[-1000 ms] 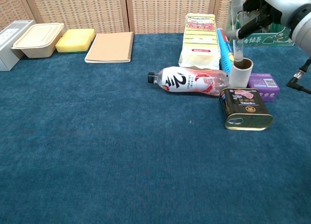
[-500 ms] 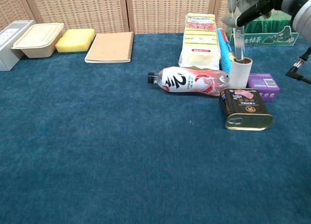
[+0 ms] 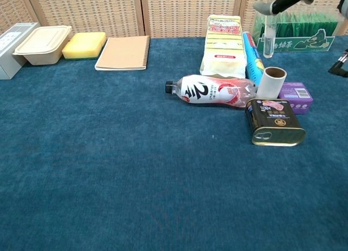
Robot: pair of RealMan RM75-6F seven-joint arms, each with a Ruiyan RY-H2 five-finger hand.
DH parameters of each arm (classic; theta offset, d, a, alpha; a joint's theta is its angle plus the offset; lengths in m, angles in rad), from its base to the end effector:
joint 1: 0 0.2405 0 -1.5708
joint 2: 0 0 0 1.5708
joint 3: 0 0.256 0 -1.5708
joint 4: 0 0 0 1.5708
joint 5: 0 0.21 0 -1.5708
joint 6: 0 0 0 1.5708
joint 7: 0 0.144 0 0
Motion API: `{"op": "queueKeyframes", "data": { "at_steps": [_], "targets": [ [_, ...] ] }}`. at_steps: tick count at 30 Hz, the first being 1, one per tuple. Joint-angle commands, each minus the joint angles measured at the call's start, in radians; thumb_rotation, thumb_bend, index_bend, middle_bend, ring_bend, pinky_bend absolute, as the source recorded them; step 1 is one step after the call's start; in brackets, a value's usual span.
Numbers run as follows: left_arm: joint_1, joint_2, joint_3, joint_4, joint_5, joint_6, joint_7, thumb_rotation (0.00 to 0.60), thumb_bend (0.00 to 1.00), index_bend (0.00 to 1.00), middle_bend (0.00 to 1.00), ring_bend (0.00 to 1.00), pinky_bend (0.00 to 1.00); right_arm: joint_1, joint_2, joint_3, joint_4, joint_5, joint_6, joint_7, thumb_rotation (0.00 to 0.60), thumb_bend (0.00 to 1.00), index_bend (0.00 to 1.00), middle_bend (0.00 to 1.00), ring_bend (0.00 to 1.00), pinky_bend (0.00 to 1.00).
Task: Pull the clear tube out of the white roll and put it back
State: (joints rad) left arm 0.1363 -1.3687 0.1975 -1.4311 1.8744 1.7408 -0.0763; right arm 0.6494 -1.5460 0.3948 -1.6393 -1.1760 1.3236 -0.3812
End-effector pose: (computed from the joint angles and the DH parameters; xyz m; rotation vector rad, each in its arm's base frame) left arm -0.2880 0.0570 0.0803 -1.5053 -1.0463 -1.1338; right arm -0.1070 -0.3505 0.0682 1.3842 -0.8376 1.3265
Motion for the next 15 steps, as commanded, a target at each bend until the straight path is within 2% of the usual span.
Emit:
{"op": "queueKeyframes", "data": {
  "at_steps": [1, 15],
  "targets": [
    [-0.001, 0.0, 0.001, -0.001, 0.002, -0.001, 0.001, 0.6, 0.18, 0.24, 0.15, 0.12, 0.24, -0.003, 0.017, 0.005, -0.015, 0.001, 0.005, -0.002, 0.6, 0.38, 0.7, 0.83, 0.88, 0.8],
    [-0.003, 0.001, 0.002, 0.001, 0.006, 0.001, -0.003, 0.6, 0.18, 0.24, 0.15, 0.12, 0.24, -0.033, 0.108, 0.017, -0.06, 0.029, 0.011, 0.017, 0.6, 0.4, 0.77, 0.9, 0.96, 0.86]
  ]
}}
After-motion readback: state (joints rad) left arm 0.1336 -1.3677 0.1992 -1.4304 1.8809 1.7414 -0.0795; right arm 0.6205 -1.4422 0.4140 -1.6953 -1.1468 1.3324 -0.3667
